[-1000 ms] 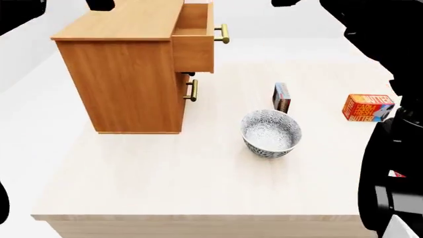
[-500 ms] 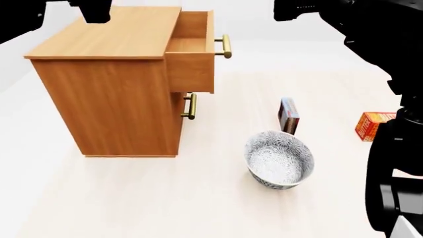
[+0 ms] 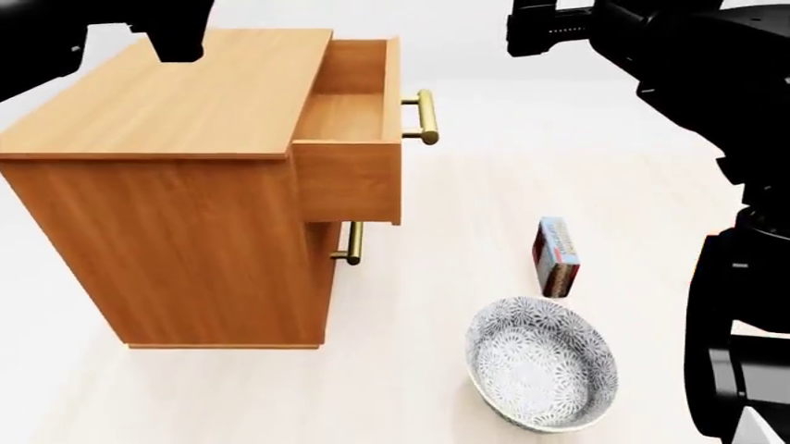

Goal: Put the chocolate pudding in the top drawer of the cabinet and close it.

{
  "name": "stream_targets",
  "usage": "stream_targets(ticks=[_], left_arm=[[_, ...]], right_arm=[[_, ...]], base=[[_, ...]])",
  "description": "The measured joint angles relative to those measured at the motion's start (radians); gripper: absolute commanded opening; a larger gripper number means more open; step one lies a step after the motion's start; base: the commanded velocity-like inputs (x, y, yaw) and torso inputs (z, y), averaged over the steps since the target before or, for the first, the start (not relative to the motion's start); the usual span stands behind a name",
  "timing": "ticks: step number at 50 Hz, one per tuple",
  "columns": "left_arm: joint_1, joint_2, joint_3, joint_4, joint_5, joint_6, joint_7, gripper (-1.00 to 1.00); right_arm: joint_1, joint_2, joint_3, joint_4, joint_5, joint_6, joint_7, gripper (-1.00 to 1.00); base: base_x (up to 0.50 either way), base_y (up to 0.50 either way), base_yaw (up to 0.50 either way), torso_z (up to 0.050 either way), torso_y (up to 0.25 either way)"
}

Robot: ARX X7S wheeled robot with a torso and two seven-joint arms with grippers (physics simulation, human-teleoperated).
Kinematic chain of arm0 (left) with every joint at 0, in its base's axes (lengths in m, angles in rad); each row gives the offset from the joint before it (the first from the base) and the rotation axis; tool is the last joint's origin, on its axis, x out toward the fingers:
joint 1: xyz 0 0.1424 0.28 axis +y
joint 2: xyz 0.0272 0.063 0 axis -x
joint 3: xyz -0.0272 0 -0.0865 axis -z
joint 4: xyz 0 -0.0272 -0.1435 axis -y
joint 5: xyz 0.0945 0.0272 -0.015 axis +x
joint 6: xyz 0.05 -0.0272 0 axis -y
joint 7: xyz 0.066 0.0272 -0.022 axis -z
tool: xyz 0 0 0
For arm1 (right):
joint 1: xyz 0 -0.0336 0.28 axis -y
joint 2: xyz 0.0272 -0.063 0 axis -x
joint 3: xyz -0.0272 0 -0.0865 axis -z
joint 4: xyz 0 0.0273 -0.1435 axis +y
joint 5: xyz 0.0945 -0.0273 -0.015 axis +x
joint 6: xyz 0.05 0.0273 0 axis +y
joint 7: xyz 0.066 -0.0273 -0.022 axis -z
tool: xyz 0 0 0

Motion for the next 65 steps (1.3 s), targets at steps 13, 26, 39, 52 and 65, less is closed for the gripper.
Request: stream_targets(ticks=[13, 26, 39, 52, 65], left_arm=[[-0.010, -0.011, 0.017, 0.000, 0.005, 0.012, 0.020, 1.00], [-0.013, -0.029, 0.026, 0.010, -0.015, 0.028, 0.015, 1.00], [-0.037, -0.049, 0.042, 0.023, -0.076, 0.048, -0.028, 1.00], [-0.075, -0.082, 0.074, 0.043, -0.183, 0.076, -0.108, 1.00], [-0.112, -0.097, 0.089, 0.072, -0.252, 0.096, -0.136, 1.00]], right_arm=[[0.010, -0.002, -0.011, 0.004, 0.003, 0.000, -0.001, 1.00], [0.038, -0.014, -0.018, 0.041, 0.011, 0.016, -0.005, 1.00], [0.230, -0.097, -0.053, 0.350, 0.002, 0.032, -0.054, 1.00], [0.501, -0.224, -0.151, 0.891, -0.023, -0.043, -0.186, 1.00], [0.586, -0.274, -0.469, 1.082, 0.376, -0.058, -0.113, 1.00]], base=[[0.31, 0.05, 0.00, 0.000, 0.001], [0.08, 0.03, 0.00, 0.000, 0.000], [0.00, 0.00, 0.00, 0.000, 0.000], [0.00, 0.00, 0.00, 0.000, 0.000], [0.00, 0.00, 0.00, 0.000, 0.000]])
